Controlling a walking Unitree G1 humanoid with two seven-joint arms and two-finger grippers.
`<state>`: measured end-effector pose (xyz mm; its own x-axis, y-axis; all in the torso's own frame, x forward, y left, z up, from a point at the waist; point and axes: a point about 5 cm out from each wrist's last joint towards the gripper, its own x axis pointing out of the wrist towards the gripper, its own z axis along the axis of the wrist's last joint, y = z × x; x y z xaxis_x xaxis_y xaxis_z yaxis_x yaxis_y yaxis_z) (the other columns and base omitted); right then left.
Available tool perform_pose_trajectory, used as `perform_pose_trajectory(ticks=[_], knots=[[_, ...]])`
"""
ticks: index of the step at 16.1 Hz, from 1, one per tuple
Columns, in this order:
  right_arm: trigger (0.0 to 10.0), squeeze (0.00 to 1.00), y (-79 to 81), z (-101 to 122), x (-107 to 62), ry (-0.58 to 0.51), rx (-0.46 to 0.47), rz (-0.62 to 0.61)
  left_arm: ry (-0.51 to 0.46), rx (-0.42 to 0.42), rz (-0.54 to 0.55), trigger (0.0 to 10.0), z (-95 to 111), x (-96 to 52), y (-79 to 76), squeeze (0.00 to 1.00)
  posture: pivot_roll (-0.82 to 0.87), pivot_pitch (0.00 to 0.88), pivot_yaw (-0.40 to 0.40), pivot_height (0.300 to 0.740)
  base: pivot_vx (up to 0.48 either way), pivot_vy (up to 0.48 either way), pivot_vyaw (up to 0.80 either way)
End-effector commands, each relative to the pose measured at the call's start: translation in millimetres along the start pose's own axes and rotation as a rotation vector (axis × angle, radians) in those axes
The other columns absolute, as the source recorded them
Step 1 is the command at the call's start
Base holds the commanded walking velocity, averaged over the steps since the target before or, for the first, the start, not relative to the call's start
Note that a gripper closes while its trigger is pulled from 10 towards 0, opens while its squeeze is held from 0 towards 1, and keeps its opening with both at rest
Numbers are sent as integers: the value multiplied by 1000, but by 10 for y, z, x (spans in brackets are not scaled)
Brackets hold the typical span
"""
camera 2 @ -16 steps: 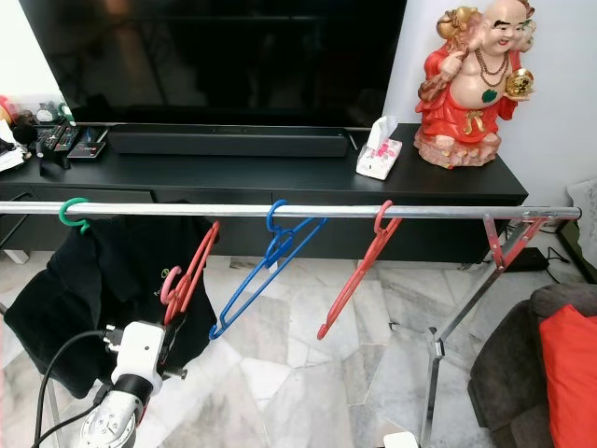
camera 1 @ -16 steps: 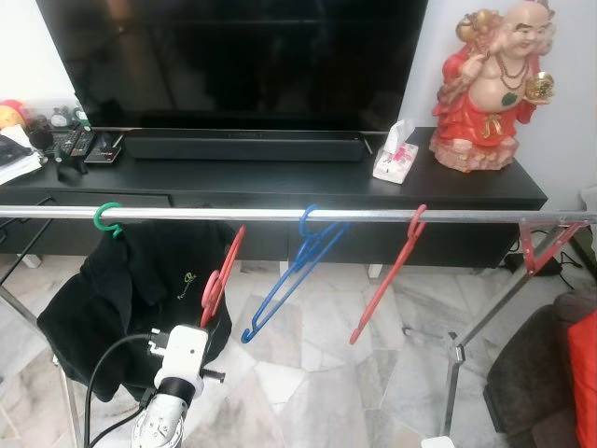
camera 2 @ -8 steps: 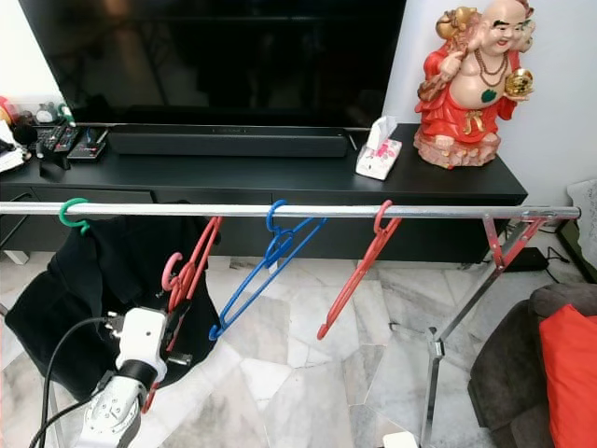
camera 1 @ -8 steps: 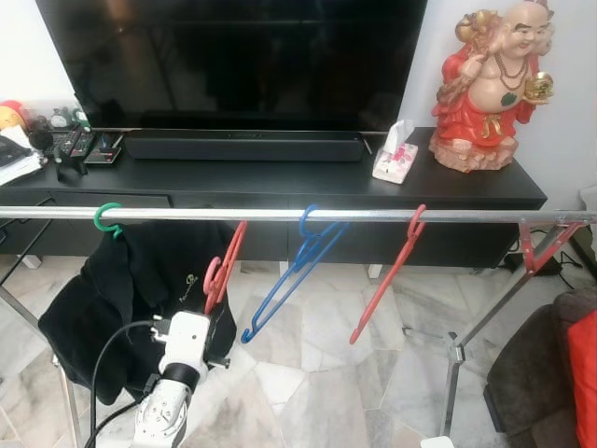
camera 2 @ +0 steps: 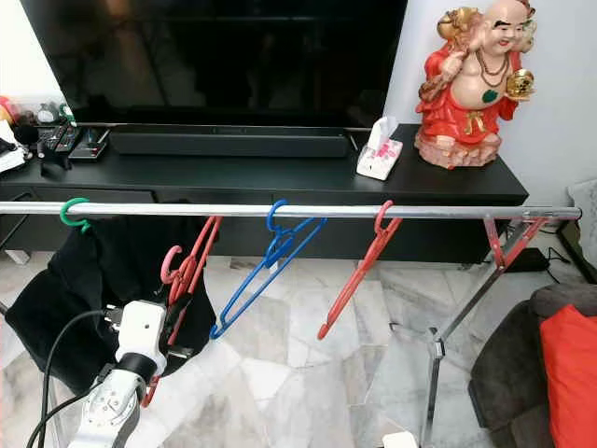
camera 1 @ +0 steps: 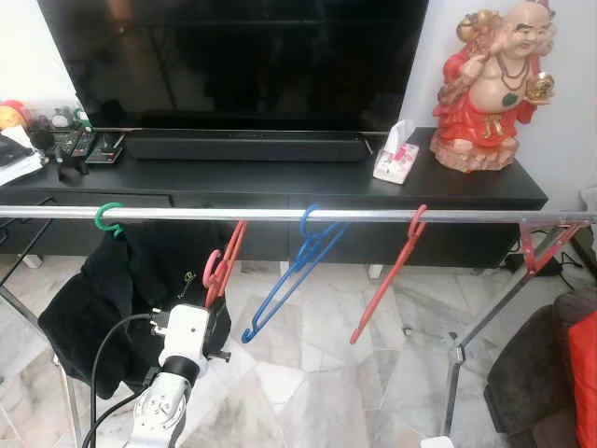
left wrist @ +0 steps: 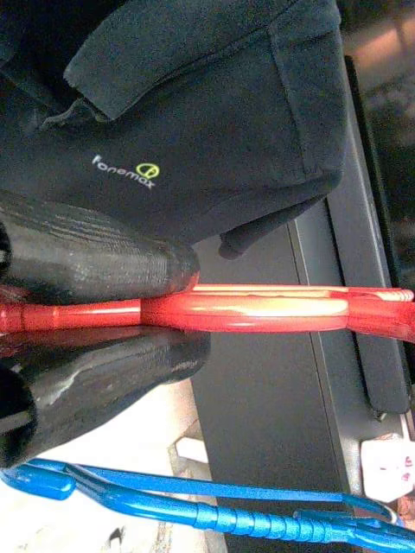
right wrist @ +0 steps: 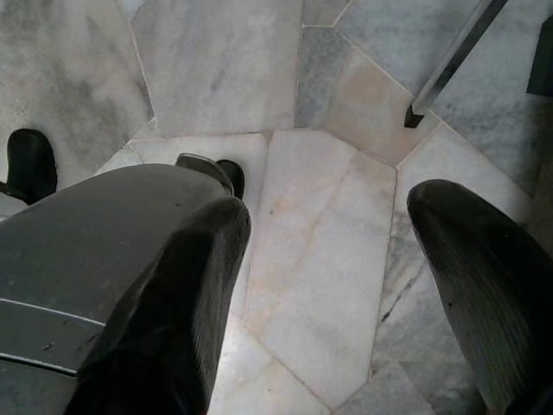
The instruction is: Hang hanger
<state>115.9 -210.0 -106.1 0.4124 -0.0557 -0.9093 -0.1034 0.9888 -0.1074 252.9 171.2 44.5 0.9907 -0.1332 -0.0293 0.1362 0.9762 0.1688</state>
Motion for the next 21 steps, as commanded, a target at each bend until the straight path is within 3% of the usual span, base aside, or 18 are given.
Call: perform_pose_trajectory(ticks=[1, 13, 21], knots=[[10000, 0, 4, -10, -2, 2, -2, 5, -14, -11, 13, 10000, 45, 5, 34, 0, -45, 0, -27, 740, 255, 0, 0], [10000, 0, 19, -9, 0, 3, -5, 12, -7, -18, -6, 10000, 75, 22, 26, 0, -45, 0, -23, 740, 254, 0, 0], [10000, 0, 9, 2, 1, 4, -45, 17, -1, -25, -43, 10000, 104, 54, -3, 0, -43, 0, -27, 740, 0, 0, 0]])
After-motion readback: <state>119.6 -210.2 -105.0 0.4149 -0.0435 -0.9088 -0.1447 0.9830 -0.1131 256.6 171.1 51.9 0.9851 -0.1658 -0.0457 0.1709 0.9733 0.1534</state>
